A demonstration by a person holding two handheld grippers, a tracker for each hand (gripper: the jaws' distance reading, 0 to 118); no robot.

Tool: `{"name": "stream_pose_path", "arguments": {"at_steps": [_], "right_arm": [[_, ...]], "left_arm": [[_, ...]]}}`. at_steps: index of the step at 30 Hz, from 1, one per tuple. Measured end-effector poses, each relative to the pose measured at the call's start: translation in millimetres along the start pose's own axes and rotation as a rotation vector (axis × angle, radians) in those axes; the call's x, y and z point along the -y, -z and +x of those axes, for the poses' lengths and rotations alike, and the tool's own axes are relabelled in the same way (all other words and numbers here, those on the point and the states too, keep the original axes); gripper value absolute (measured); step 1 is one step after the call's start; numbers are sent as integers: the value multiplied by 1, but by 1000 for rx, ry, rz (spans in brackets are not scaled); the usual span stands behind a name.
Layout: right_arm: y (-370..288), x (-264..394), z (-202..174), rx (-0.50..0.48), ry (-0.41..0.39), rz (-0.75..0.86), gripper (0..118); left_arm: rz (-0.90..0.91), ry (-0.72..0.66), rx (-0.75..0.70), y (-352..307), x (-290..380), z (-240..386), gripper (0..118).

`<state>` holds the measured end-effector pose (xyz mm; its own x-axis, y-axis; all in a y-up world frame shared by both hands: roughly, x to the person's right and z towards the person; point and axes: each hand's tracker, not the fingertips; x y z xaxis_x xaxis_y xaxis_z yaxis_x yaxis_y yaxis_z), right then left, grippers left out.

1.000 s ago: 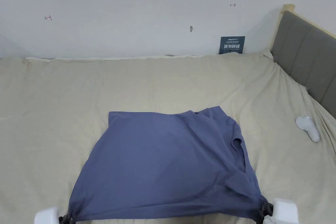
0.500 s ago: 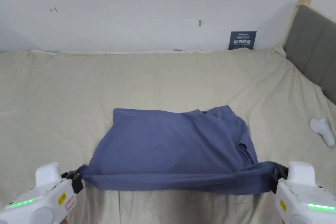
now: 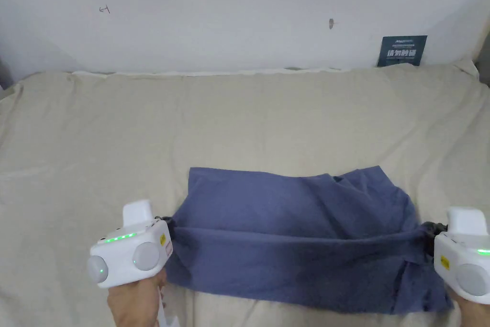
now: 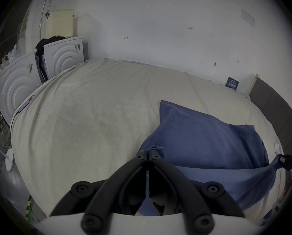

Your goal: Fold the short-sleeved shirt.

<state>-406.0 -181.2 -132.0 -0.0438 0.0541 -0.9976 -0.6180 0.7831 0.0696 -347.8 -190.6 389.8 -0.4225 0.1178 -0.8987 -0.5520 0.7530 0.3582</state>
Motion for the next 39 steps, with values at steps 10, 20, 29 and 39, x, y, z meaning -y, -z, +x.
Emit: {"name": "stream_pose_path", "arguments": {"at_steps": [10, 20, 29, 39], "right_arm": [[3, 10, -8, 98, 75, 68, 109], [-94, 62, -14, -10, 92, 239, 104], [-109, 103, -40, -52, 83, 145, 0], [-100, 111, -37, -78, 97, 72, 0]], "left_arm": [[66, 0, 41, -3, 13, -8, 118], [246, 108, 79, -111, 60, -24, 103], [163, 38, 30, -118, 126, -37, 0], [-20, 107, -59, -62, 75, -20, 117]]}}
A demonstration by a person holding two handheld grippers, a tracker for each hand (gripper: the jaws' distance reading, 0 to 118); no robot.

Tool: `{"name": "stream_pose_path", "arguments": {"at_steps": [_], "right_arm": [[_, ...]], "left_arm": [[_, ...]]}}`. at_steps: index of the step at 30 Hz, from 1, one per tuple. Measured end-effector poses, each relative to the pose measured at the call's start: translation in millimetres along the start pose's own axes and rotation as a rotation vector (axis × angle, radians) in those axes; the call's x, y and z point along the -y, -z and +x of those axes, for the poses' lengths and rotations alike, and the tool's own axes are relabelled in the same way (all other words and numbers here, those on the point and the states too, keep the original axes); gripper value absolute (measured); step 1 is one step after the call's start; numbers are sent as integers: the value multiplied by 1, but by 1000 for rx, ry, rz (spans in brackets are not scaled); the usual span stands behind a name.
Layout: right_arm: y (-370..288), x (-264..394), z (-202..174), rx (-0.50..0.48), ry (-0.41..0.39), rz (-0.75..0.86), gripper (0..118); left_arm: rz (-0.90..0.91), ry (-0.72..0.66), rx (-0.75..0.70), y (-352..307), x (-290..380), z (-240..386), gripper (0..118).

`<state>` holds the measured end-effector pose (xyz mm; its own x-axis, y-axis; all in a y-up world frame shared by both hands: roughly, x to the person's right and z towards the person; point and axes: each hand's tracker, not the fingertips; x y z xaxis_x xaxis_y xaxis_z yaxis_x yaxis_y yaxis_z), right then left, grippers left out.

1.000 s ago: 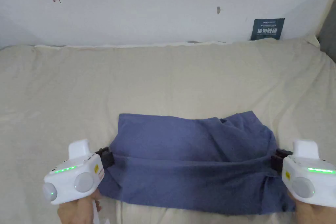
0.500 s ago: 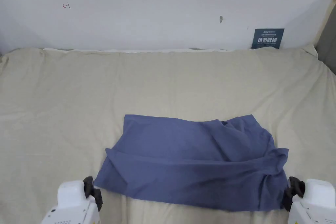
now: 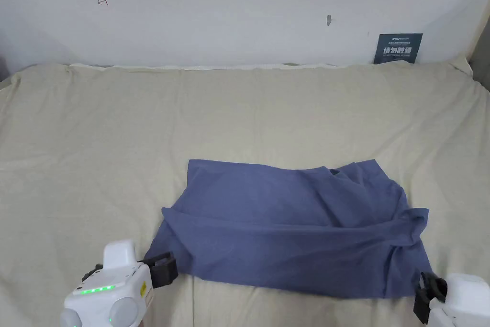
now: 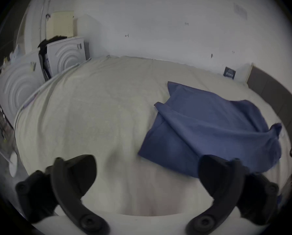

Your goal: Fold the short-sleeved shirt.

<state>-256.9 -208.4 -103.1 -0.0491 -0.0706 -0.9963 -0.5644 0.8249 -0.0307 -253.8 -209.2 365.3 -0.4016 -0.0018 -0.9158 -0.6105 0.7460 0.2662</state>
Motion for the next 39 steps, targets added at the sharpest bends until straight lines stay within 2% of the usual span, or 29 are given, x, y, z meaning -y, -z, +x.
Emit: {"name": "stream_pose_path", "arguments": {"at_steps": [1, 2, 5, 6, 7, 9, 10, 12, 13, 14, 16, 18, 19, 21, 28, 29, 31, 32, 33, 35, 39], "right_arm": [[1, 4, 2, -3, 40, 1, 0], [0, 9, 4, -6, 58, 18, 0], [-4, 10, 12, 20, 40, -2, 0], [-5, 12, 13, 22, 40, -5, 0], [-5, 12, 17, 28, 39, -9, 0], [-3, 12, 24, 64, 24, -30, 2], [-1, 12, 27, 72, 16, -46, 8], [5, 11, 37, 70, 10, -58, 29], [7, 11, 40, 66, 5, -59, 36], [11, 9, 42, 56, -2, -62, 43], [15, 3, 42, 49, -32, -69, 68], [25, -1, 43, 45, -80, -73, 89], [31, -2, 45, 41, -93, -84, 89], [43, -7, 51, 37, -96, -92, 89], [76, -24, 60, -1, -61, -195, 86], [78, -23, 60, -22, -64, -200, 77], [80, -22, 54, -23, -86, -215, 20], [74, -20, 49, -19, -116, -222, 5], [71, -18, 46, 3, -137, -212, 5], [68, -18, 45, -15, -124, -219, 5], [46, -29, 50, 20, -54, -147, 4]], "left_arm": [[-6, 40, -6, -1, 9, 3, 116], [8, 63, -27, 59, 10, -40, 115], [-55, 93, -14, 102, 21, -51, 115], [-60, 98, -23, 61, -4, -23, 115], [-82, 105, -40, 65, -2, -20, 107], [-109, 134, -69, 65, 6, -6, 65], [-79, 138, 37, 66, 7, -7, 49], [-27, 247, -22, 53, 12, 16, 6], [-13, 282, -1, 49, 15, 26, 6], [-32, 236, 58, 57, 10, 15, 6], [-80, 178, 103, 59, 9, 17, 6], [-59, 120, 59, 43, 4, 21, 6], [-51, 82, 69, 39, 3, 19, 6], [-31, 30, 73, 28, 1, 15, 6], [-20, 99, 96, 20, -15, -5, 6], [-18, 93, 115, 23, -15, -9, 6], [-17, 87, 126, 28, -16, -15, 6], [-25, 84, 125, 30, -17, -16, 6], [-31, 81, 124, 30, -17, -17, 6], [-33, 73, 128, 27, -12, -17, 5], [-26, 17, 146, 19, -10, -28, 5]]}}
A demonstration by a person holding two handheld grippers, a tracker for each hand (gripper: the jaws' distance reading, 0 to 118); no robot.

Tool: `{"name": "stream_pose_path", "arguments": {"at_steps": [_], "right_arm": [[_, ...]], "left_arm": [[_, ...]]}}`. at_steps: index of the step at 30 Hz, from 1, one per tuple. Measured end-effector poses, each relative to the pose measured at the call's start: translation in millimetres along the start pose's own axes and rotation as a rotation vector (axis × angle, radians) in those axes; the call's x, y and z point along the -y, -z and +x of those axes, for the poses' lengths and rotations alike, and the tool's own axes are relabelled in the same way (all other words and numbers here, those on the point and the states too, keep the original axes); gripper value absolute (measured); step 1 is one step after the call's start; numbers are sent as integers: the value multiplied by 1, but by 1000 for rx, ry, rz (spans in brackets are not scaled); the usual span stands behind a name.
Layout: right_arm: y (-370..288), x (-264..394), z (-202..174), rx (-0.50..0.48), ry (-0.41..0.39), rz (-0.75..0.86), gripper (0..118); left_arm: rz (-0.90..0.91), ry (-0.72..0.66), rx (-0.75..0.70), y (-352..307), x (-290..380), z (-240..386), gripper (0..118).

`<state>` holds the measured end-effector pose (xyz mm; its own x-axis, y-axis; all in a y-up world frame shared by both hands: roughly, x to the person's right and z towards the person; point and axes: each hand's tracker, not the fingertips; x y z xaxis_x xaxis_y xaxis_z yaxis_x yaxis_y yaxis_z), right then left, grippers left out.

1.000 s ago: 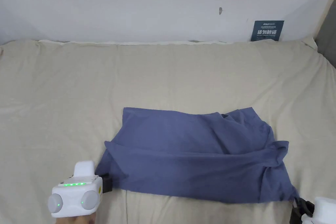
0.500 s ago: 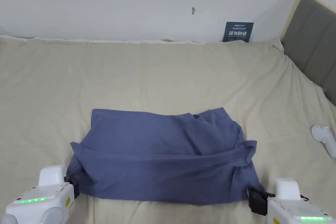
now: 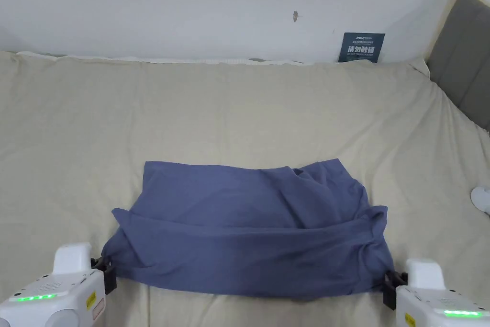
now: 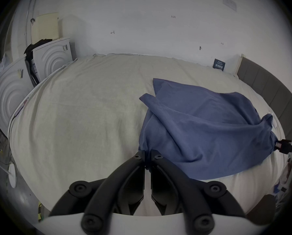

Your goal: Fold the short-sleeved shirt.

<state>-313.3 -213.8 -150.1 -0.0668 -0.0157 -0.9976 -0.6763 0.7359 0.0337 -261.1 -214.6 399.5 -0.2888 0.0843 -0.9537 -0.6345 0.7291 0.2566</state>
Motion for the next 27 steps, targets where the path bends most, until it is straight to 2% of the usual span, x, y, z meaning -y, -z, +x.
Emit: {"name": "stream_pose_path", "arguments": {"at_steps": [2, 4, 5, 10, 15, 20, 21, 25, 26, 27], "right_arm": [[-17, -7, 1, -9, 28, 19, 4], [-33, -12, -1, -4, 13, 55, 4], [-10, 0, 11, -2, 6, 69, 4], [-46, 8, 5, -7, -16, 95, 4], [-67, 45, -2, -60, 34, 48, 5], [-51, 91, -4, -47, 34, 28, 4], [-77, 81, -17, -56, 38, 14, 5], [-79, 81, -17, -43, 55, -12, 4], [-80, 81, -17, -41, 52, -9, 5], [-81, 79, -19, -30, 39, -3, 5]], "left_arm": [[6, -4, 3, -7, -1, -5, 5], [22, -15, 7, -19, 2, -8, 5], [28, -19, 6, -25, 2, -10, 5], [41, -78, 24, -59, 13, -31, 5], [25, -102, 2, -88, 46, -56, 5], [-1, -127, -24, -91, 86, -63, 5], [-7, -112, -34, -86, 92, -61, 5], [-8, -96, -54, -82, 100, -57, 5], [-8, -103, -55, -84, 99, -57, 6], [-7, -110, -58, -87, 98, -56, 15]]}}
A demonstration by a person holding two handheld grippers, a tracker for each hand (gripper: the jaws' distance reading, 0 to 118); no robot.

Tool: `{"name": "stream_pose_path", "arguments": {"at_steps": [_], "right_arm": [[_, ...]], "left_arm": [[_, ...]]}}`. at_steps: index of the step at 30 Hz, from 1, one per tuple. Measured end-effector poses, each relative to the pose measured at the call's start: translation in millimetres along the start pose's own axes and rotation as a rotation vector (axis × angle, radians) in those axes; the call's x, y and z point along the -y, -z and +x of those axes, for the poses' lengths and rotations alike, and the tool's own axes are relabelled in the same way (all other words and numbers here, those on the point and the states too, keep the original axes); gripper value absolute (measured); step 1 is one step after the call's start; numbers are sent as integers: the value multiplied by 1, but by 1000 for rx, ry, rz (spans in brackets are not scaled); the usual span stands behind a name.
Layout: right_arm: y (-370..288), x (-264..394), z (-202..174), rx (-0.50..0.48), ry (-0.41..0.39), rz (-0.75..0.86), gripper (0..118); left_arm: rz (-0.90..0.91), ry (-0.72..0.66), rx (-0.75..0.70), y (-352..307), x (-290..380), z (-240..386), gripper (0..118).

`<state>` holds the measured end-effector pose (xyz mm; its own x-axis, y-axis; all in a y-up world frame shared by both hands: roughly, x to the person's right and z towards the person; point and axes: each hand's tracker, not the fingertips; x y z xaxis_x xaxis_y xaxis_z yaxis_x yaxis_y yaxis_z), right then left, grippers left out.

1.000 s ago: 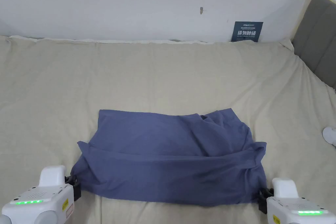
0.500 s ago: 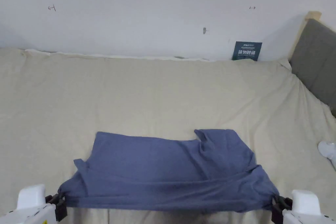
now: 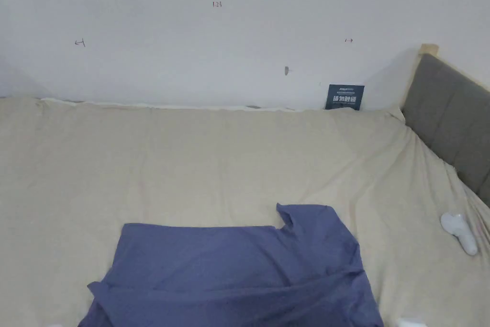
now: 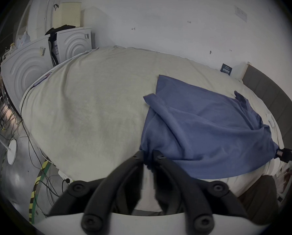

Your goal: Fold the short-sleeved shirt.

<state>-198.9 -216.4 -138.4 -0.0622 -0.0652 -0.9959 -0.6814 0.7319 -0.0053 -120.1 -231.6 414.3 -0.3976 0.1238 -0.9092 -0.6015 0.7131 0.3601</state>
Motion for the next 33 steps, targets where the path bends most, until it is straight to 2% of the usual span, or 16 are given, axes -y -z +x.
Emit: {"name": "stream_pose_path", "arguments": {"at_steps": [1, 2, 3, 4, 5, 6, 7, 8, 14, 16, 17, 20, 21, 23, 29, 33], "right_arm": [[-4, -2, -4, 41, -27, 26, 6], [-21, -11, -15, 71, -54, 50, 6], [-27, -14, -20, 88, -69, 60, 9], [-35, -20, -26, 94, -75, 81, 17], [-48, -26, -33, 119, -93, 128, 32], [-62, -33, -40, 148, -119, 181, 66], [-70, -40, -46, 156, -141, 227, 90], [-78, -47, -51, 141, -153, 253, 99], [-73, -73, -61, 92, -202, 335, 97], [-71, -78, -63, 44, -183, 327, 67], [-69, -79, -64, 17, -172, 334, 37], [-49, -77, -66, 50, -204, 323, 7], [-47, -77, -66, 66, -219, 324, 0], [-33, -75, -60, -26, -195, 288, 0], [-13, -73, -56, -7, -199, 256, 0], [-3, -71, -52, 4, -161, 242, 0]], "left_arm": [[29, -23, -16, -5, -1, -1, 31], [58, -34, -36, -10, -3, -3, 60], [56, -34, -35, -13, -5, -4, 101], [60, -37, -30, -21, -6, -4, 118], [94, -46, -30, -27, -7, -6, 118], [184, -52, -19, -35, -11, -6, 118], [139, -35, -38, -39, -12, -3, 118], [166, -16, -41, -44, -15, -1, 118], [250, 98, -40, -55, -35, 27, 118], [250, 104, 4, -54, -42, 36, 104], [242, 108, 19, -52, -46, 41, 81], [251, 145, -7, -43, -56, 58, 50], [237, 153, 1, -39, -60, 61, 11], [221, 149, 6, -29, -71, 66, 4], [148, 34, 101, 29, -127, 62, 2], [77, 64, 177, 92, -178, 62, 3]]}}
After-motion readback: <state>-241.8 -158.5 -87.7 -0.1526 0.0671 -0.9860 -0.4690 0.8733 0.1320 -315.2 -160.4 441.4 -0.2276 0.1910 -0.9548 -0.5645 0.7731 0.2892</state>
